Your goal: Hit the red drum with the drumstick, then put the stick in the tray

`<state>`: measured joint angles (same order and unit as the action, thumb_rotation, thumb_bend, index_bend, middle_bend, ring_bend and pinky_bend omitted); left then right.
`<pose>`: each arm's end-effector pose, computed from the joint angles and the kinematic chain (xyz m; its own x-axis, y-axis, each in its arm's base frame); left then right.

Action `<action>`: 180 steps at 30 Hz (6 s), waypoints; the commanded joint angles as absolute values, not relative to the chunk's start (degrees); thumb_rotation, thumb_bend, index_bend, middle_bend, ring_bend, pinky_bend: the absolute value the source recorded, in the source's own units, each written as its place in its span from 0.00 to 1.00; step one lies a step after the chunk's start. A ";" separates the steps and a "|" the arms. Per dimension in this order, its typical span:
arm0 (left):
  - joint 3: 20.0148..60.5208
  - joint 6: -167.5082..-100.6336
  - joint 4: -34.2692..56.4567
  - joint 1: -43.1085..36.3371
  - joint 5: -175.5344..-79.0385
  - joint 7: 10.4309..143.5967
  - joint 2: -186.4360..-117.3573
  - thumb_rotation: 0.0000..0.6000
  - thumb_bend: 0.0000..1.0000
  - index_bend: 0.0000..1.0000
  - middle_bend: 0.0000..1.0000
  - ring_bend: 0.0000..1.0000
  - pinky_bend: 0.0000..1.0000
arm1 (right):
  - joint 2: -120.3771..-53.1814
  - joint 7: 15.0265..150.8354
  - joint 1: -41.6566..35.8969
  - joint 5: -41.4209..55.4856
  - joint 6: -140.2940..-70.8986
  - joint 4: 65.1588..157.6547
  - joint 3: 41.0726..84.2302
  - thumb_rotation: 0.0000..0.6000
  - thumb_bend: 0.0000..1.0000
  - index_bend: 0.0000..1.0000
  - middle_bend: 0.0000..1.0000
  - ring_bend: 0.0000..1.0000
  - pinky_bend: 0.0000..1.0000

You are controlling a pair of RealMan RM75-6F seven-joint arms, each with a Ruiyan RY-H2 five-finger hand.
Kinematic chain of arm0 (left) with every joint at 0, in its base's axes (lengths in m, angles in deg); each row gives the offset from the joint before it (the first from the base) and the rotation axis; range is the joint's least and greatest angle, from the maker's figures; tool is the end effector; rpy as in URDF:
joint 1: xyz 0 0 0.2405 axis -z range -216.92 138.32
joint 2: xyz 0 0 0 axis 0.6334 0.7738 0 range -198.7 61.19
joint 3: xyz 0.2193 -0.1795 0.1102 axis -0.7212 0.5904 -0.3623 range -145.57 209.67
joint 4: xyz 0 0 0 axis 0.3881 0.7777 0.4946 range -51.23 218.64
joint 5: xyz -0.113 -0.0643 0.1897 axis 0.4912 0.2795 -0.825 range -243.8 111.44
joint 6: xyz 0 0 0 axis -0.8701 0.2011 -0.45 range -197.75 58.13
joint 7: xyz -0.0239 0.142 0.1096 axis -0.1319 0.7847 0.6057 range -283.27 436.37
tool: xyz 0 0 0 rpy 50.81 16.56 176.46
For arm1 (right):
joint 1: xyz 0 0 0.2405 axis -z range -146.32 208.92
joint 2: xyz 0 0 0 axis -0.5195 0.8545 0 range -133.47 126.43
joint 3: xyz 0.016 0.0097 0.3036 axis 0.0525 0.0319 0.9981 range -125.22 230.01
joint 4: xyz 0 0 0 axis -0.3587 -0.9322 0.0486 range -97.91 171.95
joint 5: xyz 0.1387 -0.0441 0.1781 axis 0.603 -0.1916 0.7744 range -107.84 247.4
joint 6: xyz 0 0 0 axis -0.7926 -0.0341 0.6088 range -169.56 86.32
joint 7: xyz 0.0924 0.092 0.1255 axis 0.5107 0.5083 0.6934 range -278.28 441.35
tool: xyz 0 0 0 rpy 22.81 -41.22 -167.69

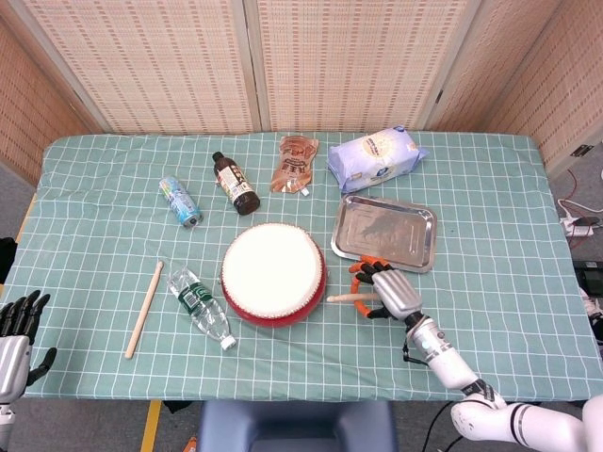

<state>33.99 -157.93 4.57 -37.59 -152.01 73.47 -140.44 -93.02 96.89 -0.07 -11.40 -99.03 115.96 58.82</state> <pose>-0.4074 0.2003 0.1424 0.4376 -0.0180 0.8990 0.8983 0.0521 -0.4363 -0.2387 -0.3625 -0.0541 0.0482 -0.4079 0.9118 -0.9643 -0.2570 -0.0640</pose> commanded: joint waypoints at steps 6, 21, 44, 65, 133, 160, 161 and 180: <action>33.93 -158.08 2.88 -37.27 -152.75 74.96 -139.82 1.00 0.29 0.00 0.00 0.00 0.02 | -86.77 158.77 2.43 -22.58 -105.43 108.52 55.77 1.00 0.48 0.61 0.30 0.18 0.19; 33.88 -157.72 1.55 -37.10 -152.71 76.11 -139.04 1.00 0.29 0.00 0.00 0.00 0.02 | -96.73 193.47 -0.50 -26.42 -110.85 85.17 51.94 1.00 0.49 0.54 0.37 0.29 0.27; 33.62 -157.19 1.06 -36.57 -153.27 76.71 -138.79 1.00 0.29 0.00 0.00 0.00 0.02 | -103.42 211.73 -0.02 -27.52 -115.89 68.15 47.31 1.00 0.50 0.45 0.41 0.36 0.34; 33.51 -156.71 0.91 -36.34 -153.05 77.18 -138.89 1.00 0.29 0.00 0.00 0.00 0.02 | -105.57 208.16 -0.06 -28.39 -115.04 63.37 44.46 1.00 0.32 0.44 0.41 0.36 0.34; 33.36 -155.47 4.14 -36.20 -152.03 75.18 -139.91 1.00 0.29 0.00 0.00 0.00 0.02 | -91.00 137.46 -7.88 -21.41 -99.76 98.14 50.24 1.00 1.00 1.00 1.00 1.00 1.00; 33.59 -157.77 4.21 -37.05 -152.74 73.36 -139.37 1.00 0.29 0.00 0.00 0.00 0.02 | -80.48 68.34 -30.65 23.64 -80.98 119.94 60.78 1.00 1.00 1.00 1.00 1.00 1.00; 33.63 -157.80 4.27 -37.04 -152.76 73.27 -139.37 1.00 0.29 0.00 0.00 0.00 0.02 | -81.21 66.59 -31.20 24.55 -81.56 119.43 60.42 1.00 1.00 1.00 1.00 1.00 1.00; 33.47 -157.63 5.36 -37.10 -152.92 72.26 -139.89 1.00 0.29 0.00 0.00 0.00 0.02 | -86.73 62.50 -30.72 30.09 -89.46 119.93 64.14 1.00 1.00 1.00 1.00 1.00 1.00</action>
